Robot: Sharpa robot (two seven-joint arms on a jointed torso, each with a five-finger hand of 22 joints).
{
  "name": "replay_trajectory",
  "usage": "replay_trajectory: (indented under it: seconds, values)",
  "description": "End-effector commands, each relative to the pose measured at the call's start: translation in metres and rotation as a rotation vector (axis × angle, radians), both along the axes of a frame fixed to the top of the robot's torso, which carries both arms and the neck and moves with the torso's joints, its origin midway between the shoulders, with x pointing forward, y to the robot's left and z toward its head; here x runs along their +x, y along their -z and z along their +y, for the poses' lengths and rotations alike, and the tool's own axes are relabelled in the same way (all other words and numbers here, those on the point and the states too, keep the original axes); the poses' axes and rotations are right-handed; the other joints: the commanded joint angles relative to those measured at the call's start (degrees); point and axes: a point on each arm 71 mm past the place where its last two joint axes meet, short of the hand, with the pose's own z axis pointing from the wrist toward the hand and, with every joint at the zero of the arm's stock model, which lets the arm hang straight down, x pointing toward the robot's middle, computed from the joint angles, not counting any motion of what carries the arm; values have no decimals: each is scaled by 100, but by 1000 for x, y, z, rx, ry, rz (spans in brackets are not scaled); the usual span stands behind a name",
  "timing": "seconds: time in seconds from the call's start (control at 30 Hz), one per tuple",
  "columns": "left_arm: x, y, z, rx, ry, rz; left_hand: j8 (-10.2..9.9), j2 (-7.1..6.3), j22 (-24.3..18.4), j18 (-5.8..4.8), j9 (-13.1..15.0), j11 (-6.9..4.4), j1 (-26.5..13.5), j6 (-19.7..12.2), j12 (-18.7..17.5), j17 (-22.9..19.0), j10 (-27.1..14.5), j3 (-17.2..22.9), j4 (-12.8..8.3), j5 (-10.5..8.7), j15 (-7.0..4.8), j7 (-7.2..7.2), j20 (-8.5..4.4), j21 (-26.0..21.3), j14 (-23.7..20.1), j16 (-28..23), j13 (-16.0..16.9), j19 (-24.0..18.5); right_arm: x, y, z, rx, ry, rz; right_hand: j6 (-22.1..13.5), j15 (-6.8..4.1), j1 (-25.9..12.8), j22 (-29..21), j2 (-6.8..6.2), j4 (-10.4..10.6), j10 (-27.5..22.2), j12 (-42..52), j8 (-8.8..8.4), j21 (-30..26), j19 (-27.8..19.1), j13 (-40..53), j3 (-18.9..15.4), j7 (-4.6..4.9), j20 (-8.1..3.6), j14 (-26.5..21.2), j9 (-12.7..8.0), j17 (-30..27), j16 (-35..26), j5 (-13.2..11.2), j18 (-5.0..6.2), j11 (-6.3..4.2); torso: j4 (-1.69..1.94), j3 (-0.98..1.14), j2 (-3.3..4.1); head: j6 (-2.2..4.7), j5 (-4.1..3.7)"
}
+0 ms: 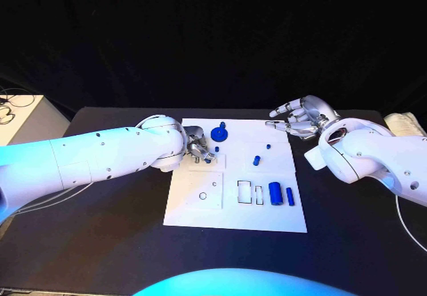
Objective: Assemble the parts on the task board
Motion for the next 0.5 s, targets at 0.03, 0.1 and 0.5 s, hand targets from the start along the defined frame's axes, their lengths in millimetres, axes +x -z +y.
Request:
replay_trajectory:
  seconds: [0.03, 0.1, 0.5]
  values:
    - [-4, 6, -4, 6, 23, 35, -33, -30, 376, -85, 6, 13, 17, -1, 16, 1509, -38, -88, 48, -44, -31, 16, 4, -21, 617, 19, 14, 16, -1, 0, 1, -4, -19, -1, -37, -40, -60, 1409, 8, 0, -39, -20, 20, -31, 516, 409, 28, -5, -53, 588, -9, 1509, 24, 16, -43, 2, -2, -2, 0, -3, -2]
    - [-4, 6, -3, 7, 22, 36, -36, -39, 383, -86, 7, 14, 29, 1, 18, 1509, -37, -129, 84, -66, -31, 16, 4, -18, 617, 19, 16, 20, -1, 0, 1, -4, -18, 0, -37, -40, -60, 1409, 8, 0, -39, -20, 20, -31, 516, 409, 28, -5, -53, 588, -9, 1509, 24, 16, -43, 2, 0, -2, 0, -4, -1]
    - [-4, 7, -2, 12, 22, 35, -61, -8, 391, -87, 16, 20, 115, 18, 26, 1509, -40, -423, 231, -729, -25, 22, 10, -22, 617, 19, 19, 25, -1, 0, 0, -3, -16, -1, -38, -40, -65, 1405, 7, 1, -40, -20, 22, -37, 513, 409, 28, -5, -53, 588, -10, 1509, 24, 15, -42, 2, -2, -3, 1, -1, -2]
